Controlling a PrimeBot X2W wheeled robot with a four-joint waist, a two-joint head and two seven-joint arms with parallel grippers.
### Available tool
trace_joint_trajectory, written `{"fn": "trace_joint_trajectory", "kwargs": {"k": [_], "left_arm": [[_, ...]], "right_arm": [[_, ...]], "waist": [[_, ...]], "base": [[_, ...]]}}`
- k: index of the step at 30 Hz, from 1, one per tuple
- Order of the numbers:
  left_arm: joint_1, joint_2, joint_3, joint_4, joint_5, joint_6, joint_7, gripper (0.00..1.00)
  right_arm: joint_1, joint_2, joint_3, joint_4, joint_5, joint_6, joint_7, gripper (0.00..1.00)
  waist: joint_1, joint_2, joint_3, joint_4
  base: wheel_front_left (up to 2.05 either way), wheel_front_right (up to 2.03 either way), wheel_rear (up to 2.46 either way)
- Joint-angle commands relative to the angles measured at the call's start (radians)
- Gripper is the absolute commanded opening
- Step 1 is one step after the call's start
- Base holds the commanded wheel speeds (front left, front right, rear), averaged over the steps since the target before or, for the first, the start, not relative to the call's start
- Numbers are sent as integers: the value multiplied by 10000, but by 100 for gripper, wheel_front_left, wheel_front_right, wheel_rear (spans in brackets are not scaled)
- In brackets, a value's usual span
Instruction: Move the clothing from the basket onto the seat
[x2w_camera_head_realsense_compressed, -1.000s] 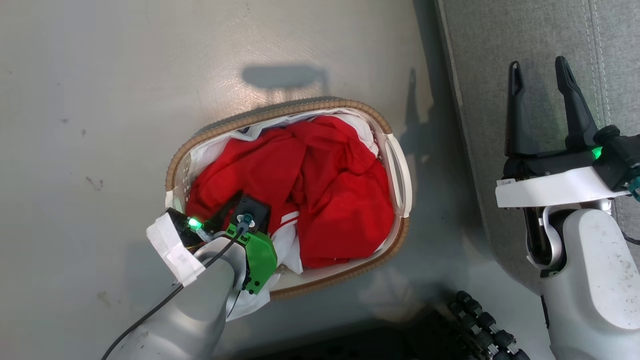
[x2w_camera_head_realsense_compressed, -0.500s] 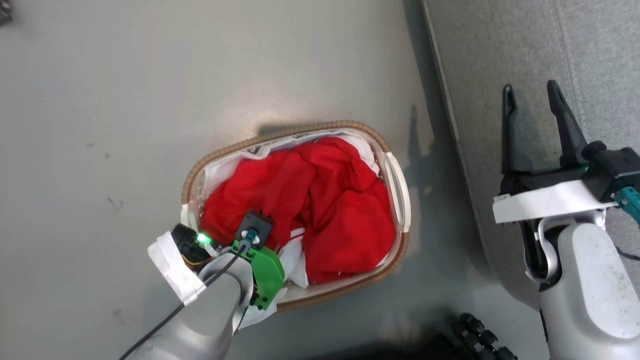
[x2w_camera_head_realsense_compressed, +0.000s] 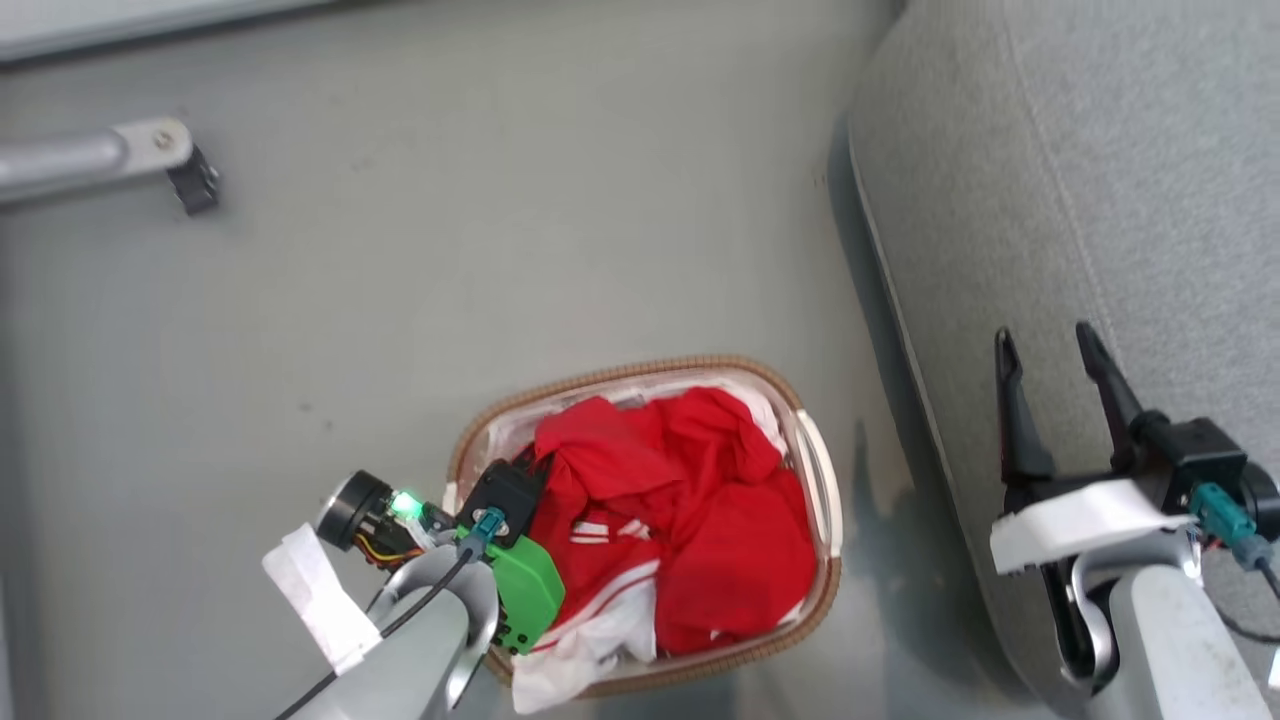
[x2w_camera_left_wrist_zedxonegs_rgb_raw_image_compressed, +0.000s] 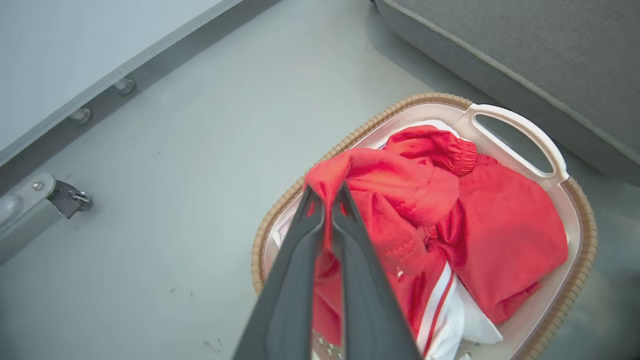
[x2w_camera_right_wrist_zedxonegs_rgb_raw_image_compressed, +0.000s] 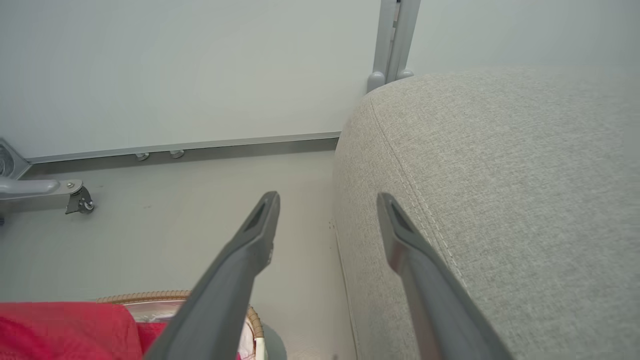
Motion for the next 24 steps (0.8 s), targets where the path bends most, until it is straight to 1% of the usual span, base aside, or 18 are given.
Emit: {"fn": "trace_joint_trajectory", "kwargs": {"k": [1,6,7,12,18,24], "left_arm": [[228,200,-3,-272,138,-22,-37,0],[133,947,-101,-1197,638,-91,-39,0],[68,1038,-124,-1308,685,-119,-37,0],[-596,1841,-236,-2308,1071,-290,201,0],[-1608,2622,-107,-3761,1273,-499,954,0],[-2565,3098,172,-4599,1396,-580,1352,0]], "right_arm": [[361,-32,-32,90,-100,-6,-32,100],[1020,-32,14,278,-85,-6,-32,100],[1097,-32,26,292,-84,-6,-32,100],[1572,-32,145,385,-91,-6,-32,100],[1679,-32,263,346,-91,-6,-32,100],[1480,-33,511,328,-60,-7,-32,100]], "waist": [[1,0,-1774,632],[1,0,-2903,695],[1,0,-3025,692],[1,0,-3806,604],[1,0,-4063,465],[1,0,-4065,308]], "base": [[0,0,0],[0,0,0],[0,0,0],[0,0,0],[0,0,0],[0,0,0]]}}
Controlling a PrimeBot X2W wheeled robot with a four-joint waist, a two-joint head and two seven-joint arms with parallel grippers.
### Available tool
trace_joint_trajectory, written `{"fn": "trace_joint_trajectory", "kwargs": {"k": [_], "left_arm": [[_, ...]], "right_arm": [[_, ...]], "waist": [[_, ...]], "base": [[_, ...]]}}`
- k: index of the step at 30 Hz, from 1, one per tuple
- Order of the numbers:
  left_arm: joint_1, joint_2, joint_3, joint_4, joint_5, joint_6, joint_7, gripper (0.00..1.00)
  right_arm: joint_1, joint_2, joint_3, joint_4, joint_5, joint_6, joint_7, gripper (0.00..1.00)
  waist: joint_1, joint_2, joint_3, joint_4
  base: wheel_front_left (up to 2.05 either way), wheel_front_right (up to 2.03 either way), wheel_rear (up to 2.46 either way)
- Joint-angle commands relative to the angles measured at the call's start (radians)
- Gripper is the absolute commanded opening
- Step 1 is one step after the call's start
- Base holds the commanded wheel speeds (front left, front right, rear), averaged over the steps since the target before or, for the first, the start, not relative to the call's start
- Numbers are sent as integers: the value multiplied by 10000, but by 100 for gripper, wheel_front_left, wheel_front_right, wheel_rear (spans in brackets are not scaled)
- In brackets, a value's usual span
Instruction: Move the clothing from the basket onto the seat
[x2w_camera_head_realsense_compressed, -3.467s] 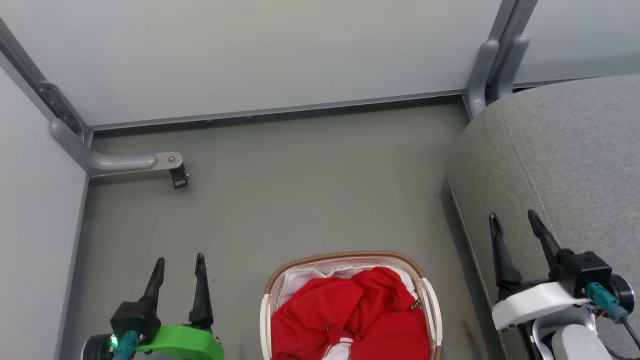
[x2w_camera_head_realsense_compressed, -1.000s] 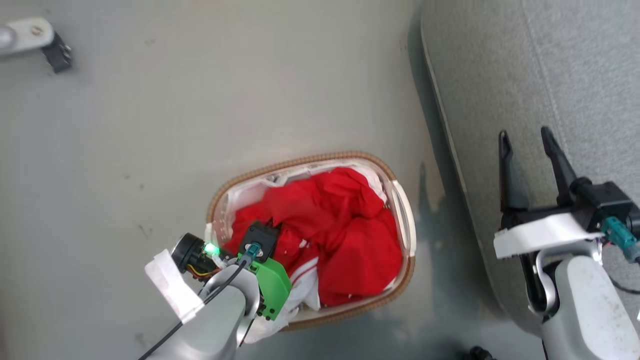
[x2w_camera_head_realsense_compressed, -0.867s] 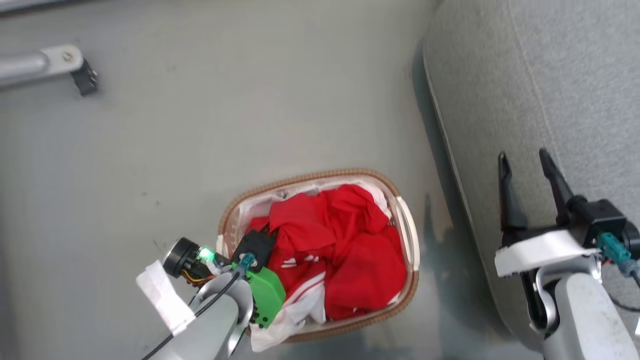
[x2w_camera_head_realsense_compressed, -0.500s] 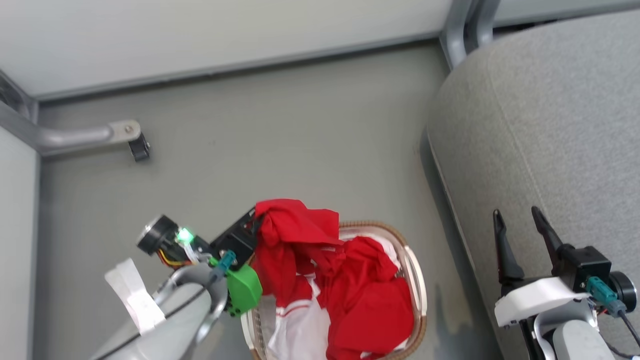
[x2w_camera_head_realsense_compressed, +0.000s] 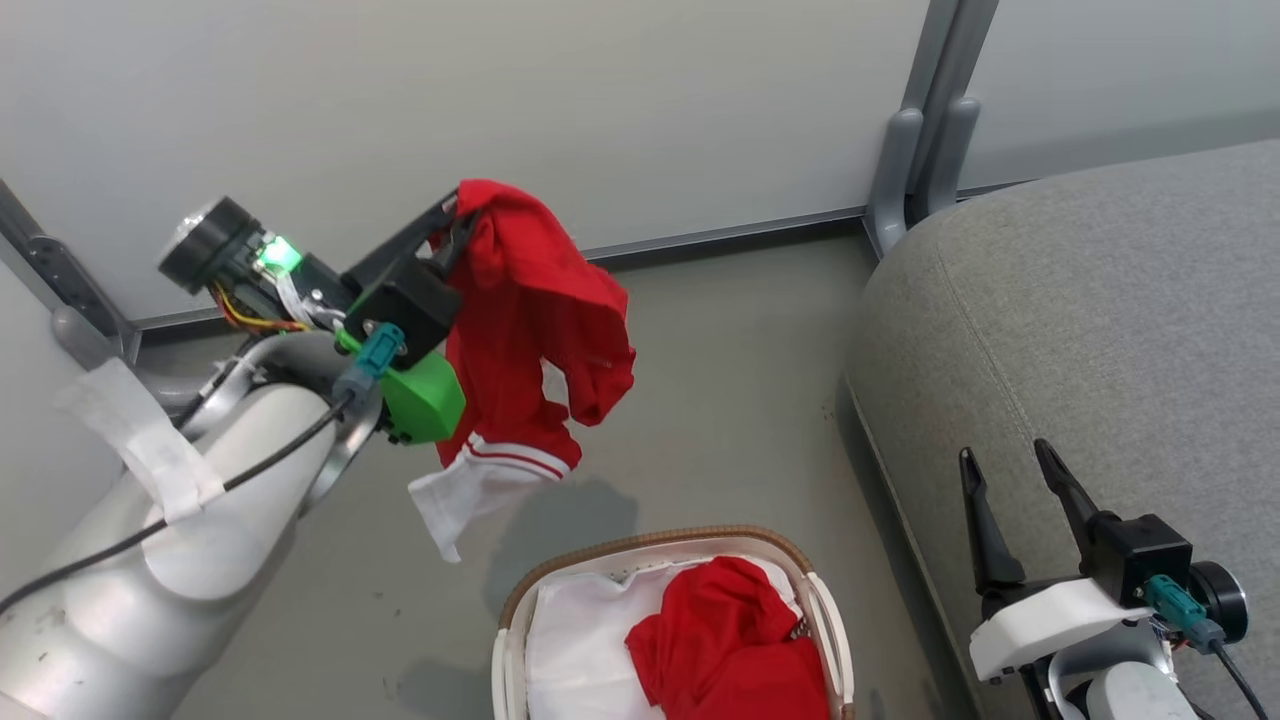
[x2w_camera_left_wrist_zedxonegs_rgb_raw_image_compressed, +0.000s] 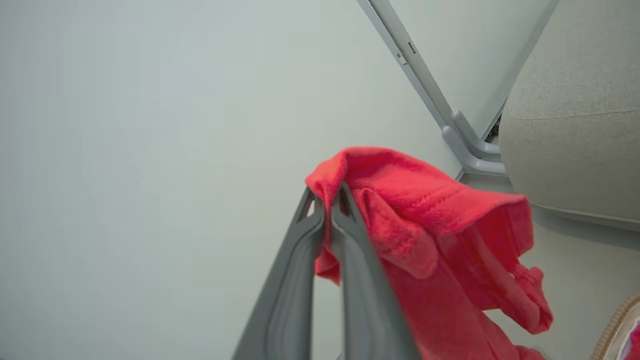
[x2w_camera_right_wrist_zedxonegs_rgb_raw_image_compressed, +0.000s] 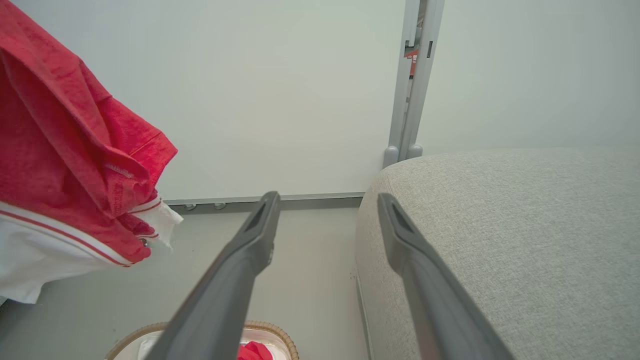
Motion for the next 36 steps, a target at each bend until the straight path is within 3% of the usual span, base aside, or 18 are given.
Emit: {"fn": "trace_joint_trajectory", "kwargs": {"k": [1,9,18,31,36], "left_arm": [[-254,76,100,-113,25,-3,23,0],[-1203,91,395,-209,-48,62,196,0],[-1720,-309,265,-191,-165,-101,213,0],[-1725,-883,-304,-1048,-167,-217,315,0],[-1765,-1082,-539,-1435,-184,-319,284,0]], "right_arm": [[-51,-29,70,-15,-45,-7,-32,100],[-427,-29,664,-25,-121,-7,-32,100],[-1567,-31,2578,115,93,-7,-32,100],[-4383,-31,4494,1580,-171,-7,-33,100],[-4872,-31,4529,2239,-408,-7,-33,100]], "waist": [[1,0,-11,-84],[1,0,30,-145],[1,0,-44,-20],[1,0,-170,520],[1,0,-221,726]], "base": [[0,0,0],[0,0,0],[0,0,0],[0,0,0],[0,0,0]]}}
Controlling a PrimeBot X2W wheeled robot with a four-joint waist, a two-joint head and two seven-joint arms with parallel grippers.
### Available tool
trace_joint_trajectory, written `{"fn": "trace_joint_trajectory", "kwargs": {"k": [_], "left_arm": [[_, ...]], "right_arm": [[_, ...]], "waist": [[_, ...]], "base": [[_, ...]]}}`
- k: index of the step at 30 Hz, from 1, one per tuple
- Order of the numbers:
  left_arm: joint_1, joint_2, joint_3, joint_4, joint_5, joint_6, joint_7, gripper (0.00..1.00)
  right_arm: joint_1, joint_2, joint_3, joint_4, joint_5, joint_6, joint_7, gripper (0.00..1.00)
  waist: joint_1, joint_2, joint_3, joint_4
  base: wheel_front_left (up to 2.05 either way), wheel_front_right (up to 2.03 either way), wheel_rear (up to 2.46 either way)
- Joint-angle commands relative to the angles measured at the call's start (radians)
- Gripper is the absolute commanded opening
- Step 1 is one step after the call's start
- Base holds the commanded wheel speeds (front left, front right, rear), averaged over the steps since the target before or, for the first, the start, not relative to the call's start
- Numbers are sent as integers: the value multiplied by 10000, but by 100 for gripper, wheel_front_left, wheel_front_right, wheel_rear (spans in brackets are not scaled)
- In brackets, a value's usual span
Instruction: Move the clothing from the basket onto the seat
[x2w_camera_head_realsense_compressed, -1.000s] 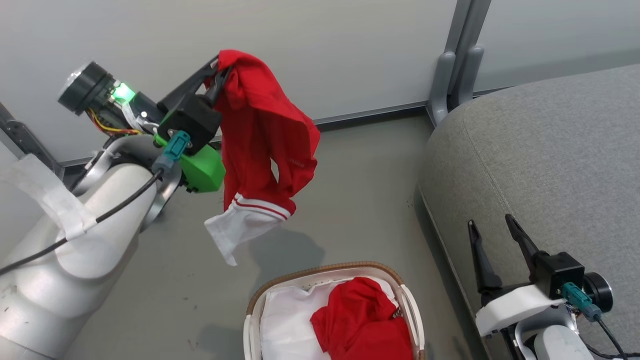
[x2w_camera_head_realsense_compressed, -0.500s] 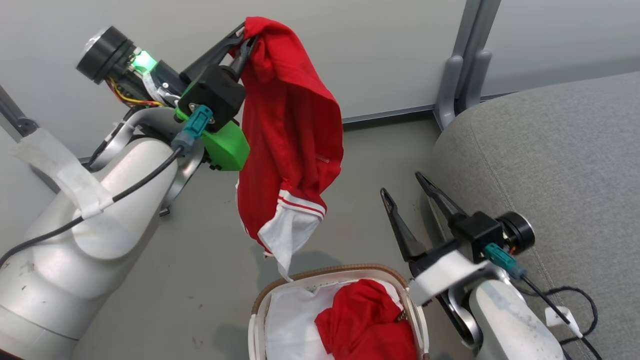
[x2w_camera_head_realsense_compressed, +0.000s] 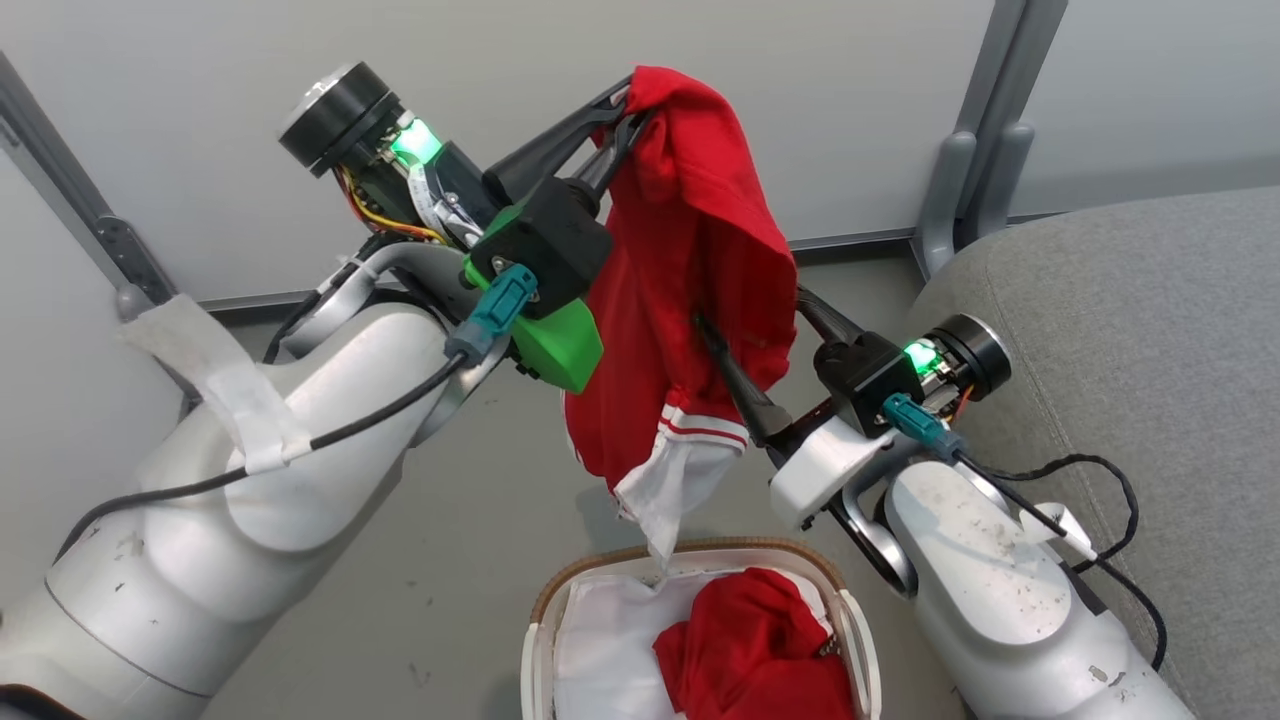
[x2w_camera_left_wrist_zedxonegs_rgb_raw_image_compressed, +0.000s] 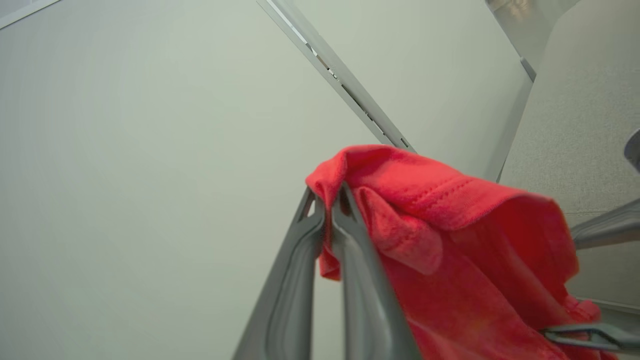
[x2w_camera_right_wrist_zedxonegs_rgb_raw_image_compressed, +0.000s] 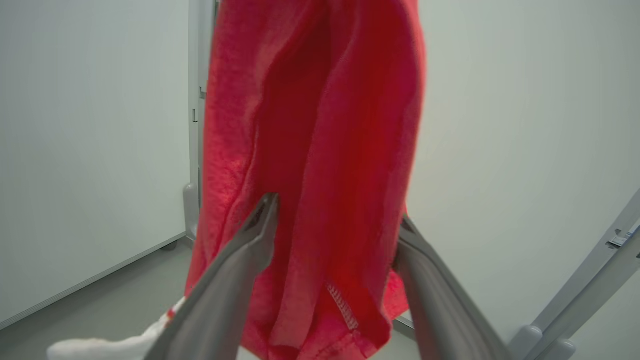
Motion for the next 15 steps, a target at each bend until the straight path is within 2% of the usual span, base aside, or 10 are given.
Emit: {"fn": "trace_joint_trajectory", "kwargs": {"k": [1,7,8,11,12,15], "left_arm": [[-117,-89,-57,-129,-88,-49,-28,0],[-19,-206,-194,-536,-188,-80,-116,0],[17,-199,-198,-586,-191,-72,-127,0],[305,-68,-152,-660,-335,10,-138,0],[369,11,-157,-659,-352,24,-123,0],[707,204,-109,-594,-582,91,-93,0]], "right_arm": [[-71,-31,-65,173,-81,-7,-29,100],[-252,-29,209,1326,248,-7,-29,100],[-283,-29,237,1443,362,-7,-29,58],[-330,-29,279,1648,651,-7,-29,11],[-321,-29,271,1667,708,-7,-29,0],[-323,-31,143,1637,782,-7,-29,0]], "waist": [[1,0,-36,95],[1,0,-76,320],[1,0,-76,343],[1,0,-69,395],[1,0,-65,400],[1,0,-56,383]], "base": [[0,0,0],[0,0,0],[0,0,0],[0,0,0],[0,0,0],[0,0,0]]}}
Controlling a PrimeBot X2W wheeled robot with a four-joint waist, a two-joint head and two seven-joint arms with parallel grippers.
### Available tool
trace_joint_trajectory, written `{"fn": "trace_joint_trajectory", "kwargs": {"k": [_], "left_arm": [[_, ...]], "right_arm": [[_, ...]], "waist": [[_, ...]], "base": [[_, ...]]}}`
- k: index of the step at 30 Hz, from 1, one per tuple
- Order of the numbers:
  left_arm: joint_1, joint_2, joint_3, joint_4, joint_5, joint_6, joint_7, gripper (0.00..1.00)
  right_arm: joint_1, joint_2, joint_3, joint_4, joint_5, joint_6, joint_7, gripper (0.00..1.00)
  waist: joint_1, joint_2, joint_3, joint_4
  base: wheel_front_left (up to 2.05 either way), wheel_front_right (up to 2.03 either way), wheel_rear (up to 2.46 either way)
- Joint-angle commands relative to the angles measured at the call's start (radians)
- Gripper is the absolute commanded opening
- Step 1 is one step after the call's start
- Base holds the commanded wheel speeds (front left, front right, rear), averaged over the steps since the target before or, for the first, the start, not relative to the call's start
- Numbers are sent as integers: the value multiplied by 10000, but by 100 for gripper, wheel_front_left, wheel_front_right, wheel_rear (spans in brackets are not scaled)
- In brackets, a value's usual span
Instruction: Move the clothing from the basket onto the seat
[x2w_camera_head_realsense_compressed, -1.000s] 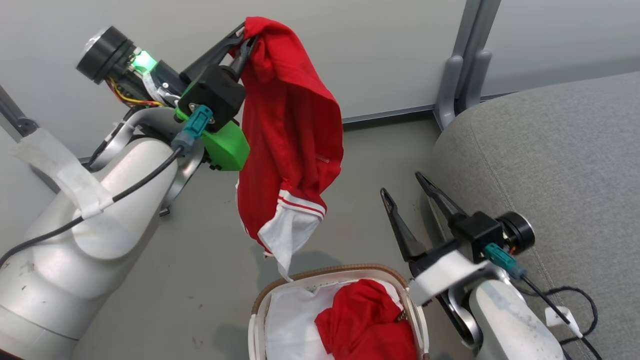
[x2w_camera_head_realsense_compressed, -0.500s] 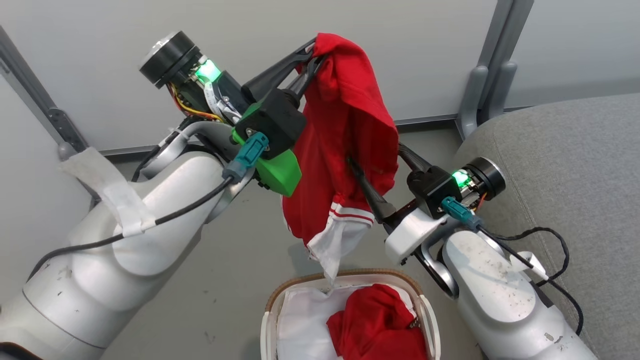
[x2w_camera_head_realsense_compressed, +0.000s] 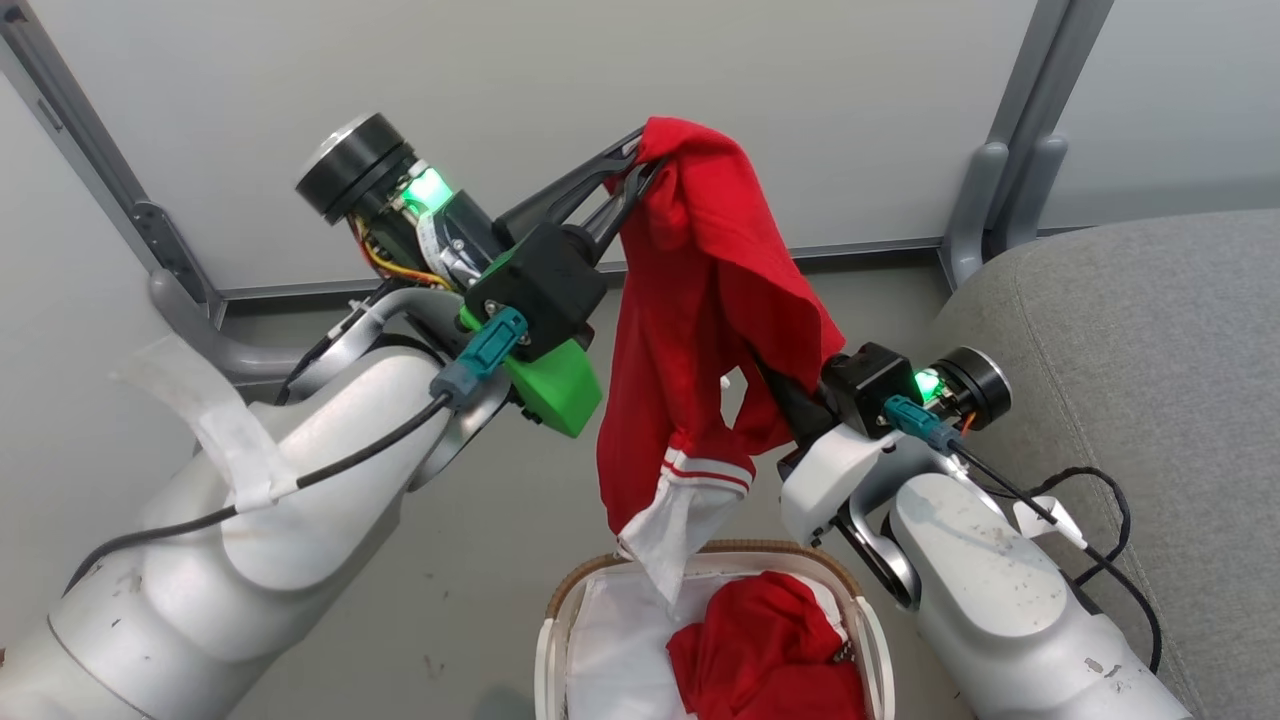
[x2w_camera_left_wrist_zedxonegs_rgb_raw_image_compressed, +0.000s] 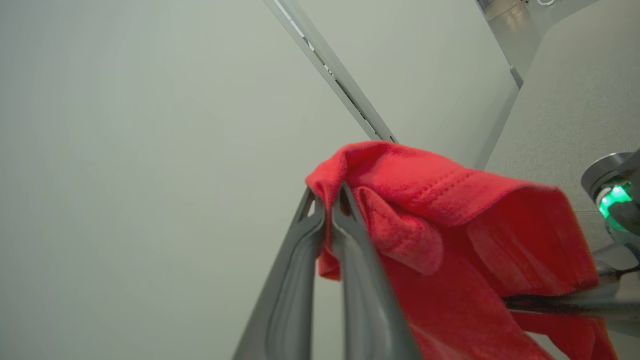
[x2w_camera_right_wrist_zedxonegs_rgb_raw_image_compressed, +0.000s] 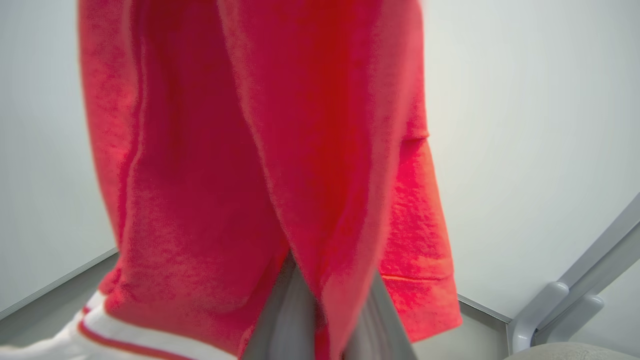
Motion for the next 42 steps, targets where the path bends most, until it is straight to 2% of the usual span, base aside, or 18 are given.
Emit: {"fn": "trace_joint_trajectory", "kwargs": {"k": [1,6,7,8,10,11,12,13,22,34,42], "left_arm": [[294,111,85,43,-155,126,-31,0],[1210,349,341,400,-736,423,-307,0],[1467,346,454,505,-977,501,-435,10],[1664,338,531,624,-1116,563,-542,29],[2150,288,687,868,-1448,742,-815,47],[2459,212,778,1030,-1660,822,-955,63],[2691,147,845,1141,-1793,878,-1068,89],[2961,59,908,1313,-1974,911,-1185,100],[4700,-776,1498,1878,-2662,849,-1602,100],[6492,-1464,2626,1588,-1812,201,-1593,100],[6864,-1840,3327,1334,-1187,-59,-1582,100]], "right_arm": [[-59,-33,-106,-42,65,-7,-31,0],[22,-30,-481,-271,-11,-7,-29,0],[54,-36,-586,-288,30,-7,-29,0],[68,-33,-656,-321,72,-7,-29,0],[56,-30,-784,-414,104,-7,-31,0],[35,-30,-867,-463,106,-7,-31,0],[11,-31,-932,-497,110,-7,-31,0],[-30,-33,-1026,-555,100,-7,-31,0],[-142,-30,-1703,-1014,-189,-7,-31,0],[74,-30,-2460,-1175,-648,-7,-31,0],[-350,-35,-2667,-1239,-917,-8,-31,0]], "waist": [[0,0,3,-20],[0,0,-5,-114],[0,0,-10,-142],[0,0,-14,-163],[0,0,-25,-206],[0,0,-23,-223],[0,0,-19,-232],[0,0,-10,-243],[0,0,96,-261],[0,0,303,-537],[0,0,709,-1308]], "base": [[0,0,0],[0,0,0],[0,0,0],[0,0,0],[0,0,0],[0,0,0],[0,0,0],[0,0,0],[0,0,0],[0,0,0],[0,0,0]]}}
